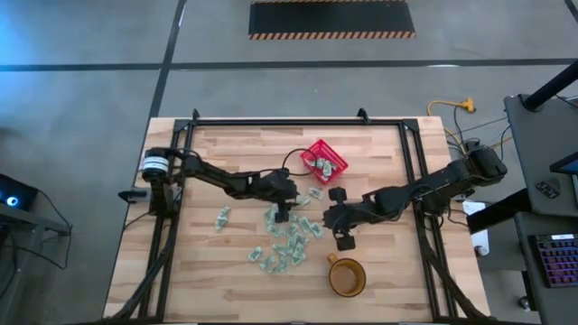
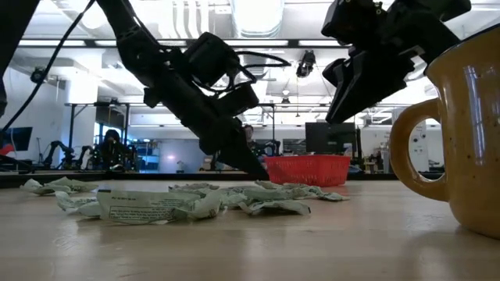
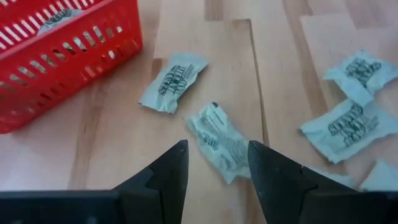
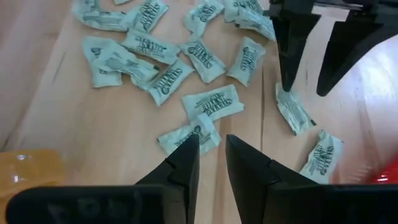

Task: Pick and place Stevia / Truvia into bins
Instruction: Put the stevia packet into the red basket

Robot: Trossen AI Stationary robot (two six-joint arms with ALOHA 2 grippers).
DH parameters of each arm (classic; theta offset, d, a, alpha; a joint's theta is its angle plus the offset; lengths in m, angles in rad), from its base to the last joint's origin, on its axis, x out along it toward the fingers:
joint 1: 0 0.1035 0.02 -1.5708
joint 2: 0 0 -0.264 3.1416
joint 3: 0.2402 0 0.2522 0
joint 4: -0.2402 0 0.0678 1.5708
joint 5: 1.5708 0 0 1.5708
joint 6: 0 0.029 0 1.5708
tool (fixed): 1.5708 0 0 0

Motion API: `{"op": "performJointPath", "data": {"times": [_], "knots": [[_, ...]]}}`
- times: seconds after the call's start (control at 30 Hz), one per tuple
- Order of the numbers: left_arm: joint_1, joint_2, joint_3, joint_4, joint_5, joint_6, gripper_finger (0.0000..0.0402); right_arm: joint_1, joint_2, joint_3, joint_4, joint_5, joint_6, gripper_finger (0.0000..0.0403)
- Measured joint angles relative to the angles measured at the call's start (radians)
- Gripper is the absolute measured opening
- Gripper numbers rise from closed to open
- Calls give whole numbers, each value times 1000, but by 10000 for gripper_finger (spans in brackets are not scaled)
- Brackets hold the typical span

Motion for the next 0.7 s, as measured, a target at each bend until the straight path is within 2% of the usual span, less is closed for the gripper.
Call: {"op": "performJointPath", "data": {"times": [0.43, 0.53, 0.7], "knots": [[2, 62, 20, 9, 11, -1, 143, 0, 0, 0, 1, 0, 4, 64], [2, 59, 20, 2, 13, 1, 115, 0, 0, 0, 0, 0, 4, 64], [2, 56, 23, -9, 16, 6, 35, 0, 0, 0, -1, 0, 4, 65]]}}
